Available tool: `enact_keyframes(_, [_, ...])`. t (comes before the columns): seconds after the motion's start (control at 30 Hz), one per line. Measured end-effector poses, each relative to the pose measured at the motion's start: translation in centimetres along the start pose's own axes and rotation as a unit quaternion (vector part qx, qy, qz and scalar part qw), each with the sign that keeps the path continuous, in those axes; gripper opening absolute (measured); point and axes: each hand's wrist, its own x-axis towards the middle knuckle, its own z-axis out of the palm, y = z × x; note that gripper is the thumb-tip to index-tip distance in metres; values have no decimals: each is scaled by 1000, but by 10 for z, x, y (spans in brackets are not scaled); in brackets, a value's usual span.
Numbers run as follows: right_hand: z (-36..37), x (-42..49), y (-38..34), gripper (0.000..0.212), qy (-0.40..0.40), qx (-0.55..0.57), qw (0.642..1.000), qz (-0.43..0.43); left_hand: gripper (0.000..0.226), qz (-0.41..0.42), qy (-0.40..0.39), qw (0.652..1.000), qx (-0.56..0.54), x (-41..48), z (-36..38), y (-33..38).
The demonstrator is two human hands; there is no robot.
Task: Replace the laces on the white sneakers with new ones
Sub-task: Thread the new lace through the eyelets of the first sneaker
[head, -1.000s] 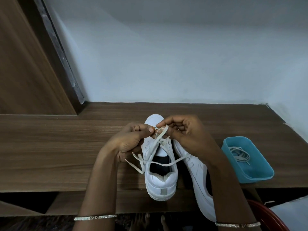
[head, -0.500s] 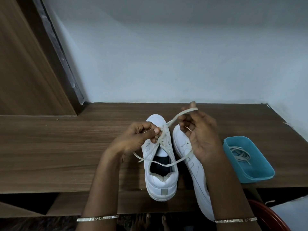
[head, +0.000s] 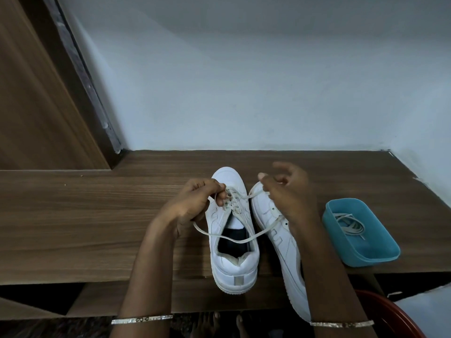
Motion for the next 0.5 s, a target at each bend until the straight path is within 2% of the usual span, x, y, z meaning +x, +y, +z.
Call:
enact_keyframes(0.07, [3,-6,-8,12,-71,-18,996,-43,36,-9,-5,1000,1,0,-1,1])
enact_keyframes(0.13, [6,-13,-12,13,-175,-38,981,-70,37,-19,5,1000,1,0,-1,2])
enact_keyframes(0.2, [9,-17,-12,14,-242,-94,960,-101,38,-25,21,999,-5,2,-1,0])
enact_keyframes(0.27, [14,-17,-7,12,-253,-136,951,-112,39,-25,37,999,4,3,-1,-2])
enact_keyframes(0.43, [23,-13,-2,14,-202,-173,954,-140,41,-44,68,997,7,3,2,-4])
enact_keyframes(0.5, [22,-14,-3,11,-227,-167,950,-136,44,-67,87,994,-4,5,4,-4])
